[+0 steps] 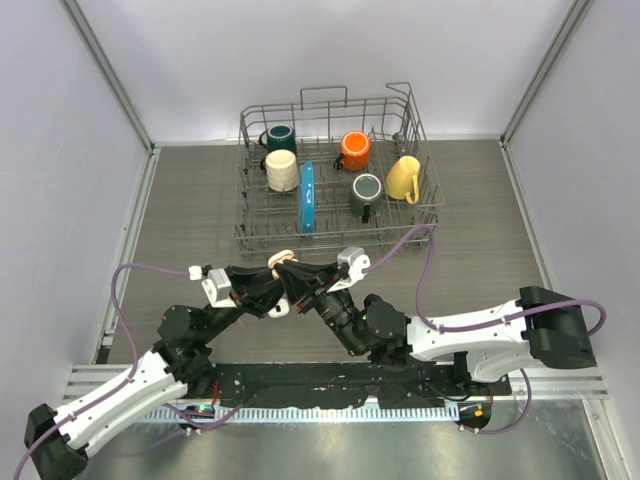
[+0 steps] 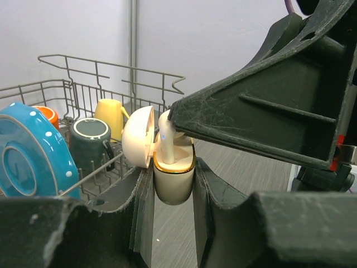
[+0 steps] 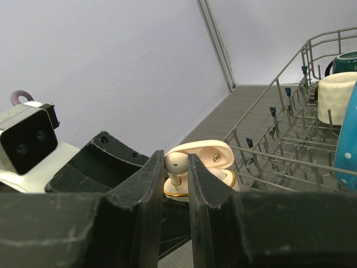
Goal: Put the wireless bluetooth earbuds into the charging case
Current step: Place the earbud in the charging case.
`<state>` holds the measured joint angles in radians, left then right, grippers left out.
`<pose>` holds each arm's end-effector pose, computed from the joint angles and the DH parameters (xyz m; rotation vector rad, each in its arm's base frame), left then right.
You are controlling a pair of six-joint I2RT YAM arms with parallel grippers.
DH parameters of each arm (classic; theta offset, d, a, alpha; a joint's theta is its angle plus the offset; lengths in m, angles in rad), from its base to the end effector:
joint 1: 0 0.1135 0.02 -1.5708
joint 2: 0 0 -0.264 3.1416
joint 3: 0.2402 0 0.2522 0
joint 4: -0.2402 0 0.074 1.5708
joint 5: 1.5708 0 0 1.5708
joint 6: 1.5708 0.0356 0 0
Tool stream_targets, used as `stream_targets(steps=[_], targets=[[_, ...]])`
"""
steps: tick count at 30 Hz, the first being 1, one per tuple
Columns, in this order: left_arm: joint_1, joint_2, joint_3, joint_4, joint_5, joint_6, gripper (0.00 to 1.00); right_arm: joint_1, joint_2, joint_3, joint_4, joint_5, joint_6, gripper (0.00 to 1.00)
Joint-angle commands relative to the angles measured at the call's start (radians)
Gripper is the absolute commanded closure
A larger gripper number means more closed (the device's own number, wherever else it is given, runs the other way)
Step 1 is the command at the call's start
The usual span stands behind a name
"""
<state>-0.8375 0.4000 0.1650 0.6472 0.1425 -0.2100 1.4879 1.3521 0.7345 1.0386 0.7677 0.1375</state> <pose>0.0827 -0.0993 0.2614 0.5010 1.1146 -1.0038 0.0485 0.2851 0.3190 -0.1565 1.3231 0.9532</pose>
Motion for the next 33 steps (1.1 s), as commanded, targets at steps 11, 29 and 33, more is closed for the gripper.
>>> stream_targets(steps=[11,29,33], targets=[[-0.003,0.002,0.033,0.066,-0.017,-0.003,1.00,-0.014,-0.076,-0.010,0.051,-0.021,0.013,0.99],[-0.003,-0.004,0.028,0.071,-0.021,-0.003,1.00,-0.018,-0.010,-0.017,0.043,-0.031,0.060,0.99],[-0.003,-0.012,0.027,0.065,-0.026,-0.002,1.00,-0.018,-0.014,-0.030,0.037,-0.031,0.077,0.99]])
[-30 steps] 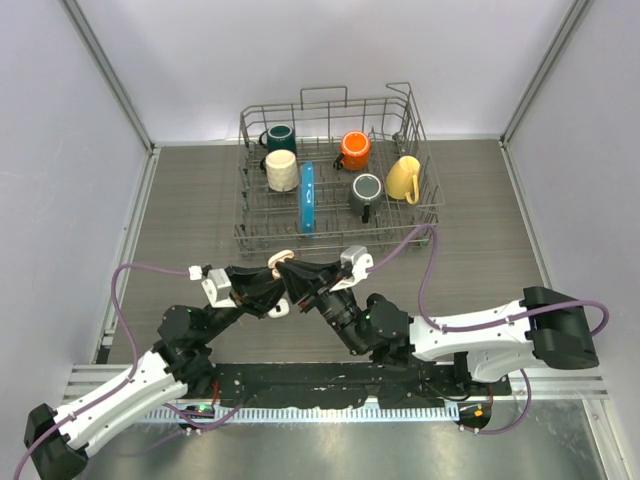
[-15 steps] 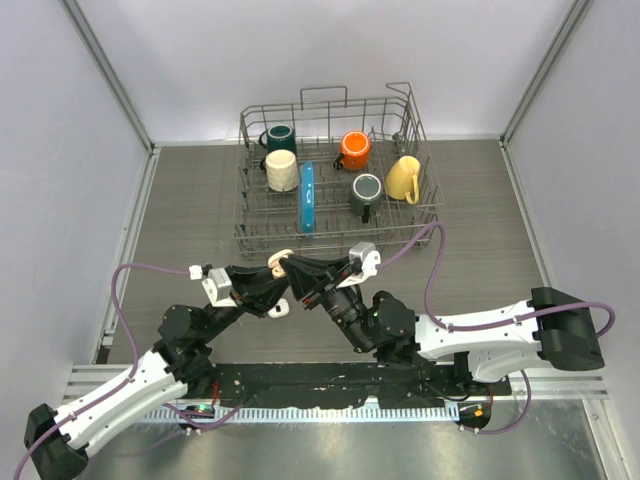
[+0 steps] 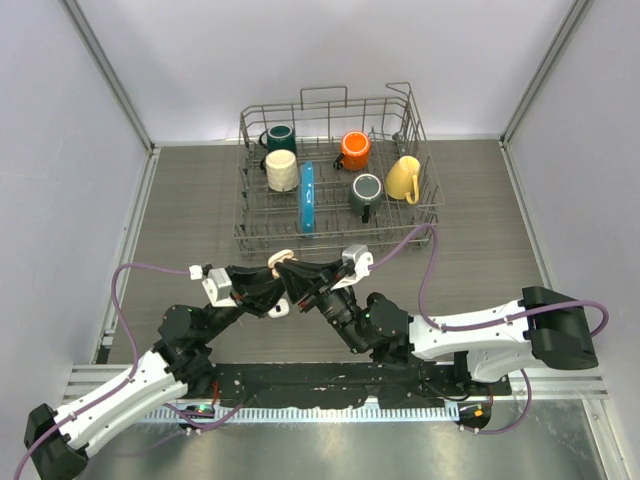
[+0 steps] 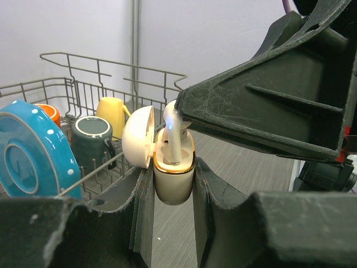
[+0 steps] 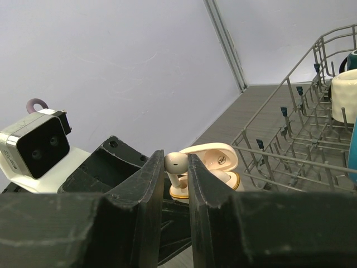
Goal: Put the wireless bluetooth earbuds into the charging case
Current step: Place the earbud in the charging case.
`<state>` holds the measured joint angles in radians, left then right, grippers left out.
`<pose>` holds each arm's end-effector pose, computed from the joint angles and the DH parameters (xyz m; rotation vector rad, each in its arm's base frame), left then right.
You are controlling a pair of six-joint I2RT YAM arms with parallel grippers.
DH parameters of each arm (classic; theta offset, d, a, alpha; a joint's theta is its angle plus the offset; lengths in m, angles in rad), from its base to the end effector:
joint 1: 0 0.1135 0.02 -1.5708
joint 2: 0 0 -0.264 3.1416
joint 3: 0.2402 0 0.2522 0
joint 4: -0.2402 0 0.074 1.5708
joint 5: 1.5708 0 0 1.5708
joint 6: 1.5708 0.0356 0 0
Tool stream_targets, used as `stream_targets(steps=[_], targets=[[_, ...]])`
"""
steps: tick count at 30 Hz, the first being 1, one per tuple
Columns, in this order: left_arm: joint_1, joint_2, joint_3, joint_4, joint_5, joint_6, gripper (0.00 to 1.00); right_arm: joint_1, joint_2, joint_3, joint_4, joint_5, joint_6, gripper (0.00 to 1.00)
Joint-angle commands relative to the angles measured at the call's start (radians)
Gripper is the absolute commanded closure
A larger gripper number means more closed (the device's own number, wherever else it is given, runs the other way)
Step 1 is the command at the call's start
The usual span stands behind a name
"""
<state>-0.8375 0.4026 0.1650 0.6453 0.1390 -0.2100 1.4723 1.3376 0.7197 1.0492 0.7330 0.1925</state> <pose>0.0831 -0.0996 0.2609 0.4992 1.1200 -1.0012 0.0517 0.2810 0.3193 -0.1321 1.3155 1.0162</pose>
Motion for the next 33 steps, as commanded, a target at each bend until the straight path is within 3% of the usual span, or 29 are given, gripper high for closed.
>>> stream_targets(steps=[1,23,33], targets=[[-0.003,-0.016,0.027,0.068,-0.022,-0.003,1.00,-0.003,-0.003,-0.020,0.022,0.005,0.028,0.99],[-0.003,-0.025,0.018,0.086,0.011,-0.008,1.00,-0.010,0.003,-0.020,0.040,0.036,0.005,0.99],[-0.003,-0.031,0.022,0.086,-0.016,0.003,1.00,-0.010,-0.035,-0.026,-0.112,-0.026,0.068,0.99]])
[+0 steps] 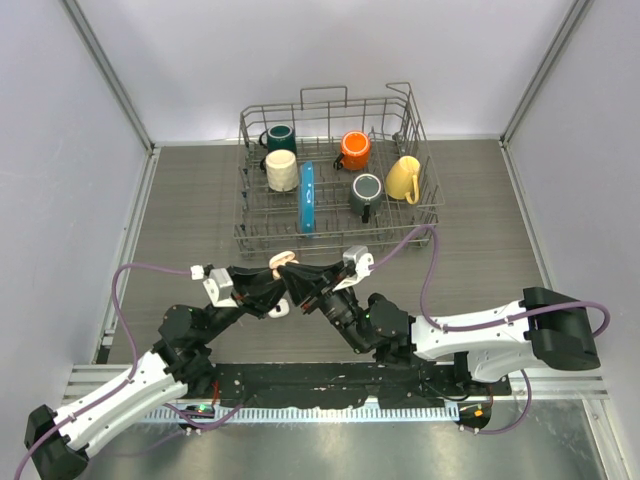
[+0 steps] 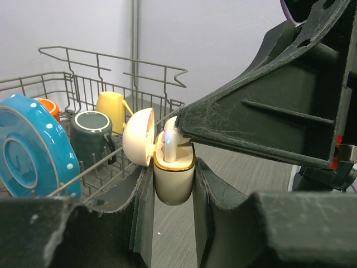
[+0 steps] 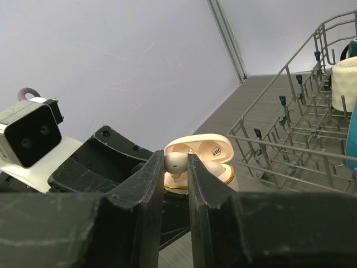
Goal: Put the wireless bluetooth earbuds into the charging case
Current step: Place the earbud in the charging case.
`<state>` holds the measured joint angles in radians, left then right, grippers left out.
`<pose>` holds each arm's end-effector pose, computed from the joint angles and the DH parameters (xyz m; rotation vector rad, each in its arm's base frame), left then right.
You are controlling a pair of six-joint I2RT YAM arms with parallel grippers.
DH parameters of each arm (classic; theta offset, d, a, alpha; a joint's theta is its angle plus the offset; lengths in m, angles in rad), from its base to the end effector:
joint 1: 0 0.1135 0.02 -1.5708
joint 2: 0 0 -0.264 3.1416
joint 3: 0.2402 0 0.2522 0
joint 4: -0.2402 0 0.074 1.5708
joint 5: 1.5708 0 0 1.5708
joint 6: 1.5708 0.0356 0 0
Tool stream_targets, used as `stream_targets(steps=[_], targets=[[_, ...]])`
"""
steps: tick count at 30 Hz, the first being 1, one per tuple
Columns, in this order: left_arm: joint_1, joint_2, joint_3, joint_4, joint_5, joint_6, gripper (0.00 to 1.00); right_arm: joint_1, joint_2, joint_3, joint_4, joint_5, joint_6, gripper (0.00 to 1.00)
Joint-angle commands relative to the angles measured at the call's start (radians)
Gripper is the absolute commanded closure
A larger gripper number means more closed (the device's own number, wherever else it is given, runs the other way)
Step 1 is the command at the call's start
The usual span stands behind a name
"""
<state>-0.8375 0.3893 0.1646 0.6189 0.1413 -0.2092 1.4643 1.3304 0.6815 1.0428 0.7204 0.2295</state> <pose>0.0825 -0.0990 0.2596 0.5056 1.1327 -0.9997 0.0533 0.2775 0.3083 -0.1394 1.3413 1.0256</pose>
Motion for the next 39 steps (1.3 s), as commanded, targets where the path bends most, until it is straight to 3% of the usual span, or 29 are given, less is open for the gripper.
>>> stream_targets(steps=[1,31,39], targets=[[-0.003,-0.020,0.023,0.111,-0.020,0.002,1.00,-0.002,-0.030,0.012,-0.113,-0.016,0.033,0.99],[-0.003,-0.020,0.019,0.099,-0.026,0.001,1.00,-0.002,-0.066,0.050,-0.142,-0.013,0.030,0.60],[-0.003,-0.021,0.019,0.090,-0.026,0.002,1.00,-0.001,-0.077,0.050,-0.116,-0.045,0.025,0.53]])
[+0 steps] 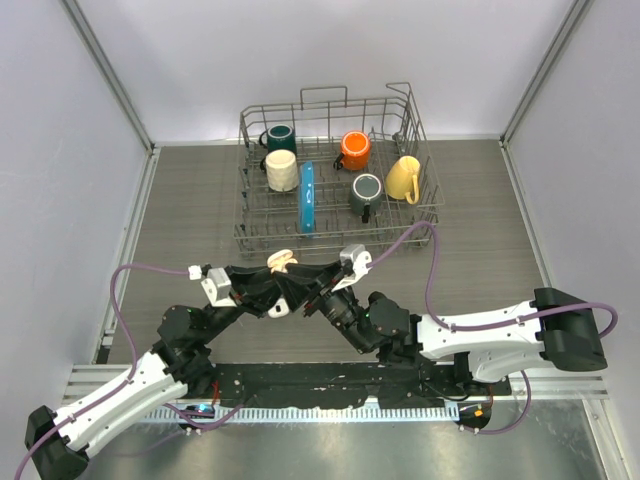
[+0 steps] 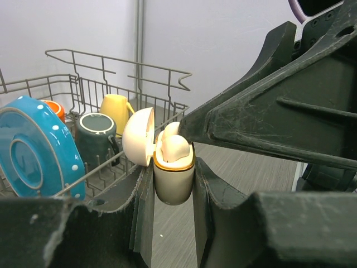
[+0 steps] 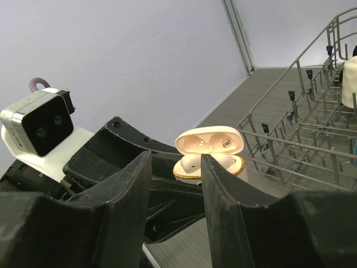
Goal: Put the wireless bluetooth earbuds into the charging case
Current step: Place the earbud in the charging case, then close the charging case.
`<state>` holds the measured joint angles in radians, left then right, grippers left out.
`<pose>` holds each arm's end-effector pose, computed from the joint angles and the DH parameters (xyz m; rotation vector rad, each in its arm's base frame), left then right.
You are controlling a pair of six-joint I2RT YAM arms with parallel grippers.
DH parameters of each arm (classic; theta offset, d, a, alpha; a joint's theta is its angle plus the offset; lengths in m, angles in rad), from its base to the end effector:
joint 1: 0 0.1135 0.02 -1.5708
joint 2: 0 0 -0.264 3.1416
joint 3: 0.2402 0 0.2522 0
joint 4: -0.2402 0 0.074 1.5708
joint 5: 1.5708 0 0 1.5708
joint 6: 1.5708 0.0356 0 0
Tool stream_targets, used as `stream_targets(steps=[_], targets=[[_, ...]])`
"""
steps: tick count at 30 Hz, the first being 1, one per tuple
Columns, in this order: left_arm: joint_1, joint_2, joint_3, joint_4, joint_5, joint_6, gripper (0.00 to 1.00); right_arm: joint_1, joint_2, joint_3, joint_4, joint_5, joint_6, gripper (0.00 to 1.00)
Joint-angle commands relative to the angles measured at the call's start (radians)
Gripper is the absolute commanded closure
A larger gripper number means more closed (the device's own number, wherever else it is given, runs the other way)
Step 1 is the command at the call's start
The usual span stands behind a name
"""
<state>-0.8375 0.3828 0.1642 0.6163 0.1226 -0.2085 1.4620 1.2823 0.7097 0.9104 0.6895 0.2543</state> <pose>0.0825 -0.0981 0.2599 0.4882 1.1337 -0.9891 0.0528 0.2749 0.3179 -0.1863 1.3733 1.0297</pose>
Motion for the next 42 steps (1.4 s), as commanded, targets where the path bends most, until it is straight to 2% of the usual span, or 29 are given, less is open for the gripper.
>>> stream_targets(steps=[1,7,14,15,19,23,24,28,30,37,42], targets=[[-0.002,-0.015,0.020,0.089,-0.006,0.000,1.00,0.000,-0.031,0.022,0.028,-0.024,-0.004,0.53],[-0.003,-0.024,0.021,0.068,-0.012,-0.005,1.00,0.000,-0.073,0.023,0.067,-0.125,-0.033,0.50],[-0.003,-0.048,0.017,0.031,-0.034,-0.002,1.00,0.000,-0.123,0.037,-0.008,-0.139,-0.029,0.50],[-0.003,-0.051,0.026,0.019,-0.035,0.000,1.00,0.001,-0.130,0.052,-0.045,-0.124,0.032,0.48],[-0.003,-0.064,0.043,-0.035,-0.046,0.020,1.00,-0.008,-0.173,0.212,-0.498,-0.082,0.111,0.42],[-0.003,-0.067,0.043,-0.041,-0.051,0.024,1.00,-0.017,-0.211,0.301,-0.692,-0.006,0.118,0.35],[-0.003,-0.065,0.043,-0.041,-0.049,0.021,1.00,-0.028,-0.224,0.306,-0.723,0.014,0.134,0.30],[-0.003,-0.061,0.051,-0.043,-0.031,0.009,1.00,-0.161,-0.284,0.319,-0.902,-0.102,0.230,0.23],[-0.003,-0.056,0.064,-0.061,-0.014,0.011,1.00,-0.268,-0.299,0.344,-0.981,-0.172,0.295,0.21],[-0.003,-0.033,0.075,-0.064,0.018,-0.006,1.00,-0.479,-0.256,0.473,-1.300,-0.387,0.428,0.16],[-0.003,0.025,0.107,-0.033,0.124,-0.015,1.00,-0.584,-0.242,0.473,-1.305,-0.585,0.500,0.14]])
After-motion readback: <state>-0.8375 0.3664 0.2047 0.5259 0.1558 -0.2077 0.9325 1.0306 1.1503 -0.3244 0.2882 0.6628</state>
